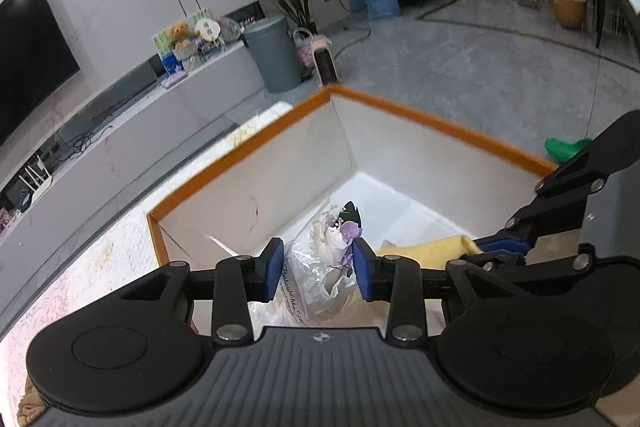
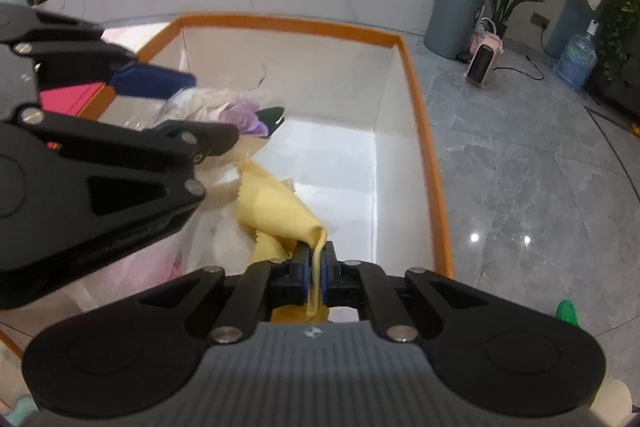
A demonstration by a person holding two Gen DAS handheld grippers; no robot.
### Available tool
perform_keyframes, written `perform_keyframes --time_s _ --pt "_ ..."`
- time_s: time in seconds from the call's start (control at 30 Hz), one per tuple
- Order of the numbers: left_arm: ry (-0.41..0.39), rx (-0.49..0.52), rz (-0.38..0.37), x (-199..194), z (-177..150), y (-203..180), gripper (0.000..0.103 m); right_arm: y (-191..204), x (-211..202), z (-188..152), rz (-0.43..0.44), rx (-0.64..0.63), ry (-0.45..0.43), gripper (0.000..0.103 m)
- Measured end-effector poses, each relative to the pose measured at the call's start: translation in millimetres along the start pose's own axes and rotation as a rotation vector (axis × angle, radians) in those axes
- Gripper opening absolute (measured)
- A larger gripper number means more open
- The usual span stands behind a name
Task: Organize soft objects
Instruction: 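Carry plastic bag and yellow cloth into the white box and release both, then withdraw both open grippers from the box back over the bed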
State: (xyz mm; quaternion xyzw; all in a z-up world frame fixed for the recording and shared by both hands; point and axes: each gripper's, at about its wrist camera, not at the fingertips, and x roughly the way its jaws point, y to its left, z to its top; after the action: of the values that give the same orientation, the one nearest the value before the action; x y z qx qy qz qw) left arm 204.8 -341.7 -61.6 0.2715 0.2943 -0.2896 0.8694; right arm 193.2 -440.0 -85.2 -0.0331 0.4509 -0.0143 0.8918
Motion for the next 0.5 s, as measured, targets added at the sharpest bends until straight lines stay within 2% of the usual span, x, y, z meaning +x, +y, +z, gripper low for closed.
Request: perform_keyframes --time_s 0.1,0.17,0.3,0.33,0.37,0.5 --pt "0.01 0.018 -0.003 2 -4 0 0.047 4 6 1 -0.004 -0.024 0.025 0.005" --pt "0.004 0.031 0.004 0 -4 0 0.056 5 5 3 -0.013 -0.037 0.028 0.006" --pt "-0.012 0.018 0.005 -3 -3 3 0.062 8 8 4 -0.033 -0.065 0.057 0.008" --pt "-0.016 0.017 0.006 -5 -2 4 0.064 9 7 5 -0.041 -0.072 0.061 0.011" --pt "-0.022 0.016 0.008 -8 -2 6 0.065 9 6 6 -0.047 -0.077 0.06 0.02" --pt "-0.064 -0.015 0.013 -23 -1 13 0.072 14 -4 7 -0.052 -0.095 0.048 0.034"
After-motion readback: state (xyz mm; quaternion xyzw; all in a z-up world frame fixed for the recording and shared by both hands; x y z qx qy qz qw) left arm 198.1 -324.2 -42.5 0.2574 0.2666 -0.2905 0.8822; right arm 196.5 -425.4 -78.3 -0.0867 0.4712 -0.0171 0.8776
